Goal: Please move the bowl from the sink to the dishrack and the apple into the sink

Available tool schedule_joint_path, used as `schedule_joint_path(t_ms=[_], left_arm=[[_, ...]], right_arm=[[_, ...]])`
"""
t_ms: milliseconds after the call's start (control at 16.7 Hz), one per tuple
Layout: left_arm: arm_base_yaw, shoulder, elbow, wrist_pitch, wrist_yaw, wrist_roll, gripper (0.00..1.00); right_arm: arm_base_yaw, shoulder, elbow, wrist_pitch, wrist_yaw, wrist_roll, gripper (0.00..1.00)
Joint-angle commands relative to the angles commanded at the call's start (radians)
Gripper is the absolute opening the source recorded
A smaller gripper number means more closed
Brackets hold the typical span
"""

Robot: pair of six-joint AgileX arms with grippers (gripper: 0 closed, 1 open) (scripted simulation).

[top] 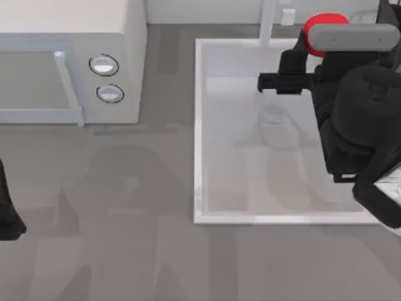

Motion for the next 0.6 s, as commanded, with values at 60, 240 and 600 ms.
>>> schedule_joint_path(t_ms=[60,240,600], left_arm=[[0.0,0.0,0.0,0.0,0.0,0.0,1.0],[0.0,0.0,0.0,0.0,0.0,0.0,1.0],[0.0,0.0,0.0,0.0,0.0,0.0,1.0]], right_arm=[[0.0,0.002,-0.001,0.002,0.0,0.0,0.0],[0.003,0.067,-0.008,0.067,0.003,-0.002,0.0],[0.01,0.343,-0.046,0.385,0.015,-0.006,0.0]])
